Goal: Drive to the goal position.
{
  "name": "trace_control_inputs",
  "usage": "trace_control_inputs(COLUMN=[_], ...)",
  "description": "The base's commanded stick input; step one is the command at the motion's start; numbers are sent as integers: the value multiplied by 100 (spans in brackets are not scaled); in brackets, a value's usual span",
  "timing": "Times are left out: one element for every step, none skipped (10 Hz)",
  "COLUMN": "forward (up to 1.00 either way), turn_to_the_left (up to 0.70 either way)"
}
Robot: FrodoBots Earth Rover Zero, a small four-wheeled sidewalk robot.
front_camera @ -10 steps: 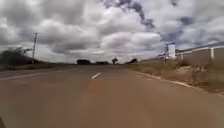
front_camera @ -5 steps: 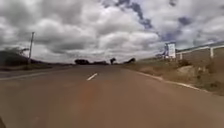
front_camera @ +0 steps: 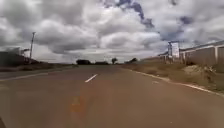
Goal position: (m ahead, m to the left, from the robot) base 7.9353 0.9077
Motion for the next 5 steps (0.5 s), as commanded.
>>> trace_control_inputs(forward=[85, 85, 85, 85, 85], turn_to_the_left=[0, 0, 0, 0, 0])
